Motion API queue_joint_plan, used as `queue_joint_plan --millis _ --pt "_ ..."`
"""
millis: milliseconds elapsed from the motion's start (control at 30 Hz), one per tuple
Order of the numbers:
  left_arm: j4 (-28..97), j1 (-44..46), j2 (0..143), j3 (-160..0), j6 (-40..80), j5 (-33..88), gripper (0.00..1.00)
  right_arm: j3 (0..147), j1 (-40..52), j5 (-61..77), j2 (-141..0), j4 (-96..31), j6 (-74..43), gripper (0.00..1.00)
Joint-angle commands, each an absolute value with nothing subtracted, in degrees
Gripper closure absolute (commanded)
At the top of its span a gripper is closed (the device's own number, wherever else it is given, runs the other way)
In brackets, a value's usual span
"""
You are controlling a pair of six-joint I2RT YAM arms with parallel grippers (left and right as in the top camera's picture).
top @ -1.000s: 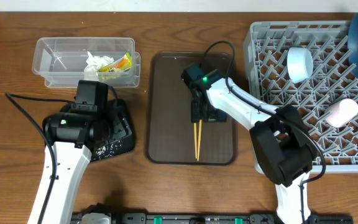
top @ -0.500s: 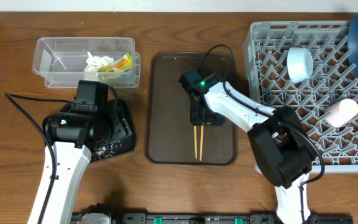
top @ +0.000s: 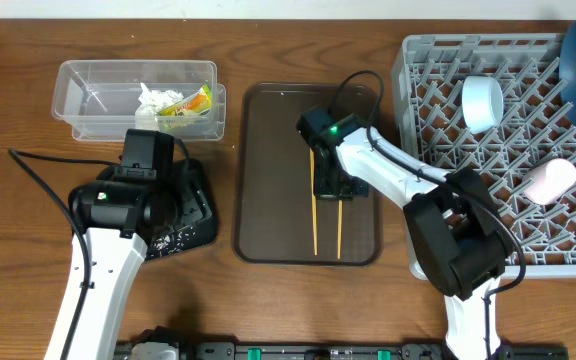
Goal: Sort waste into correct bins and load items into the dishwasher rack
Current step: 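Carry the chopstick with right gripper and drop it into the rack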
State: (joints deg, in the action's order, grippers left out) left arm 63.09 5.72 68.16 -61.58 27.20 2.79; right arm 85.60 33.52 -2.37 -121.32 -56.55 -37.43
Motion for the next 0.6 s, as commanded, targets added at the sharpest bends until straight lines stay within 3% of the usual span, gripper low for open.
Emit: queue_joint_plan --millis 0,267,567 --pt "63.5 5.4 68.4 -62.1 27.5 2.1 0.21 84.9 31.8 -0.3 -122.1 -56.6 -33.1 0.99" --pt "63.7 5.4 68.4 -62.1 27.5 2.1 0.21 88.1 27.4 7.1 -117.3 -59.0 -20.2 0.99" --pt "63.8 5.4 68.4 -62.1 27.5 2.1 0.21 88.1 19.8 6.8 -101.5 -61.1 -8.2 0.99"
